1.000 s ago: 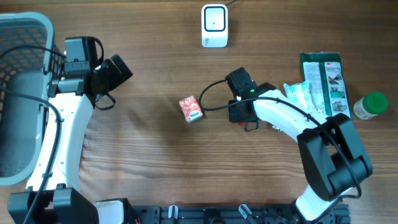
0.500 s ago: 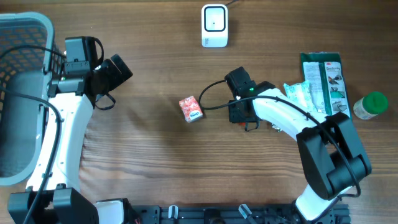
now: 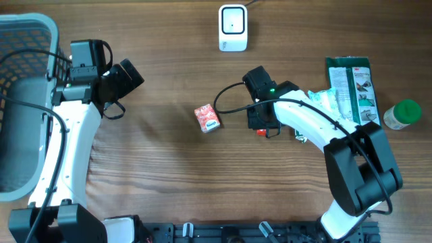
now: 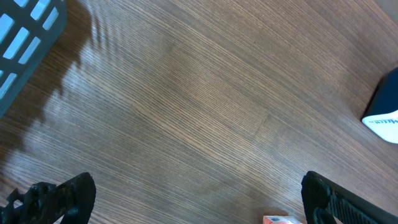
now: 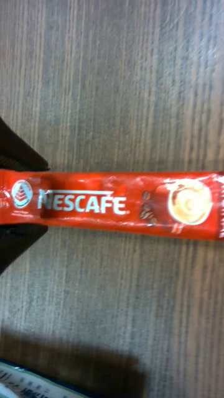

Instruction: Scan the item barcode

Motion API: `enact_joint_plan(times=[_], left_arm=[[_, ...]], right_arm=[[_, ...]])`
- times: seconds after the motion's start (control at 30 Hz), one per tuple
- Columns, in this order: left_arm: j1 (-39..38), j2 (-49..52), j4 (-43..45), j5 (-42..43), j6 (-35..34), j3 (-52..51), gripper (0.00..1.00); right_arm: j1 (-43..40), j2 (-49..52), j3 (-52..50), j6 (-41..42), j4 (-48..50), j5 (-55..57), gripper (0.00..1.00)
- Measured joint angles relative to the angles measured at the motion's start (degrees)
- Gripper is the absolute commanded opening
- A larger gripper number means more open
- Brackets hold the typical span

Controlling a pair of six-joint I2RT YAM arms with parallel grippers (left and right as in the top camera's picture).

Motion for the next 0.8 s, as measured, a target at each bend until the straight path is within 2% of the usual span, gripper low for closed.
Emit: enact_joint_plan(times=[0.8], left_arm=[[0.0,0.0,0.0,0.0,0.0,0.0,1.0]], right_arm=[[0.0,0.04,-0.2,0.0,0.59,0.02,0.26]])
